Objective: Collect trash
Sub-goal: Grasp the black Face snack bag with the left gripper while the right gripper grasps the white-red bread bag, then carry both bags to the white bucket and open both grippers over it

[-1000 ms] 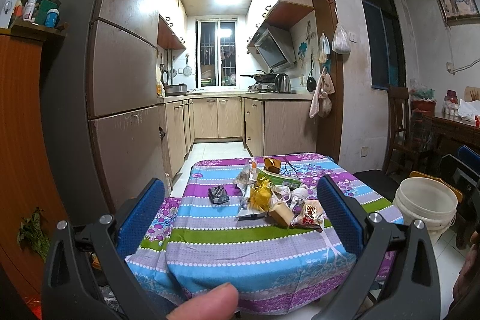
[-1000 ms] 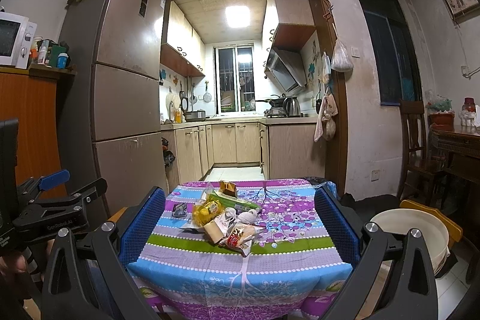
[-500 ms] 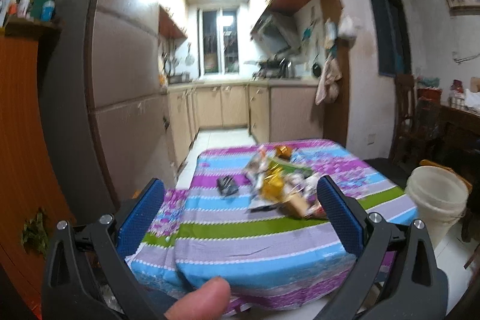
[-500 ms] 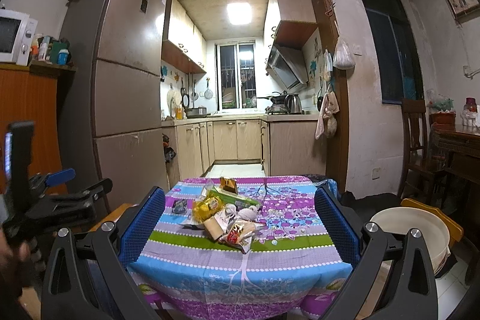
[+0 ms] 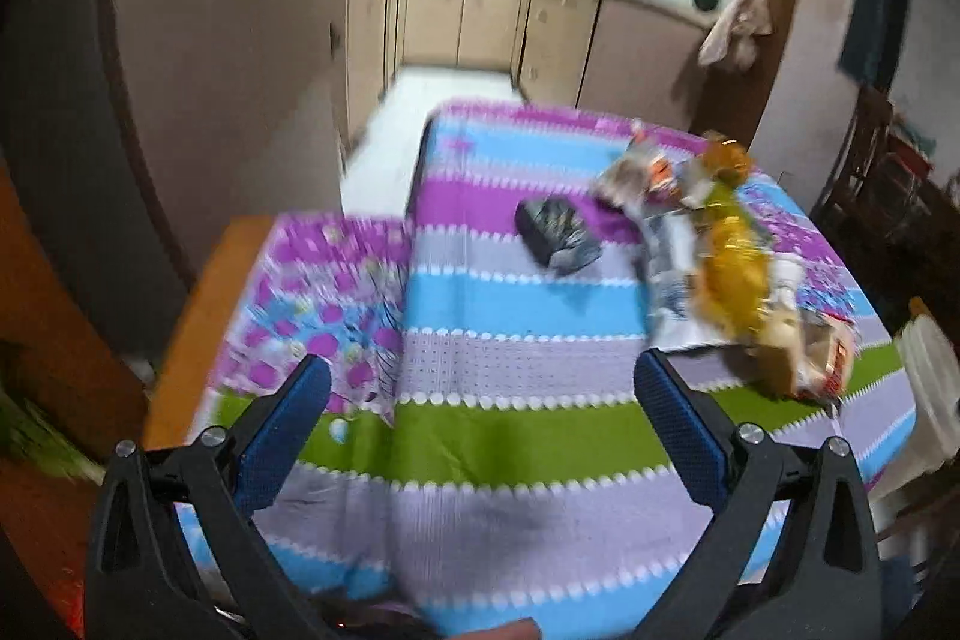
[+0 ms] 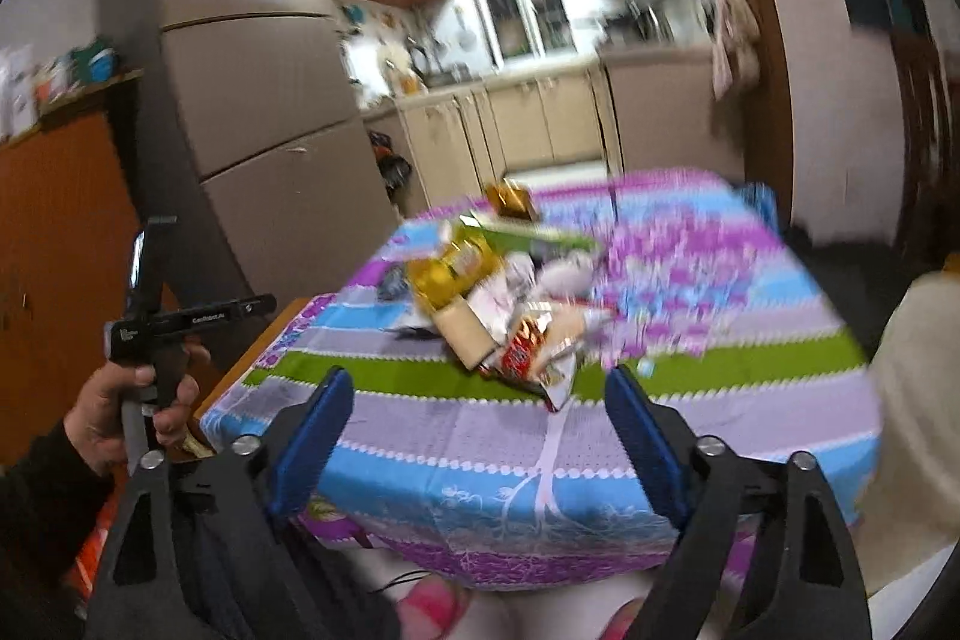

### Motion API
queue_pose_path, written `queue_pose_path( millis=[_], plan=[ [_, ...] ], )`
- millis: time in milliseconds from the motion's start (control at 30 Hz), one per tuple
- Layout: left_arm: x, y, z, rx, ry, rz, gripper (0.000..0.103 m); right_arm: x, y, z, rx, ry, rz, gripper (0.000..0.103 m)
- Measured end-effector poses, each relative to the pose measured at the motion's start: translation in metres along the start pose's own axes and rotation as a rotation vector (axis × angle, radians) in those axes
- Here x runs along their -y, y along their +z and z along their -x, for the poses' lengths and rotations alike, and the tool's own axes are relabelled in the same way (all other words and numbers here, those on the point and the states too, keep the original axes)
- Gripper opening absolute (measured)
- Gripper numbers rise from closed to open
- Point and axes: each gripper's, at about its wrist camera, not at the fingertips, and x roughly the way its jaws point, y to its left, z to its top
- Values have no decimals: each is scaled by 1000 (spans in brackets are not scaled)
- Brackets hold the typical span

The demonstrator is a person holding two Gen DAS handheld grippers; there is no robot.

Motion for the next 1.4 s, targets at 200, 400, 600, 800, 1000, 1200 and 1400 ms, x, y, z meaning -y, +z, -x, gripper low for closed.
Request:
queue_pose_path(
  millis=[200, 400, 600, 800, 1000, 1200, 1400],
  plan=[
    [16, 41, -55, -45, -43, 29, 93, 21, 8, -69, -61, -35, -104, 80],
    [44, 65, -106, -85, -18, 8, 93, 16, 16, -109, -109, -90, -97, 80],
    [61, 63, -139, -120, 0, -33, 93, 16, 21, -140, -140, -161, -101, 80],
    [58, 70, -154, -133, 26, -10, 93, 22, 26, -161, -170, -211, -109, 69],
    [61, 70, -154, -114, 57, -47, 59, 24, 21, -162, -176, -222, -102, 51],
    [56, 62, -142, -78, 31, -19, 39, 22, 17, -151, -136, -227, -75, 42],
    [57, 53, -99, 37, 9, -12, 36, 7, 22, -127, -47, -241, 3, 41]
  ],
)
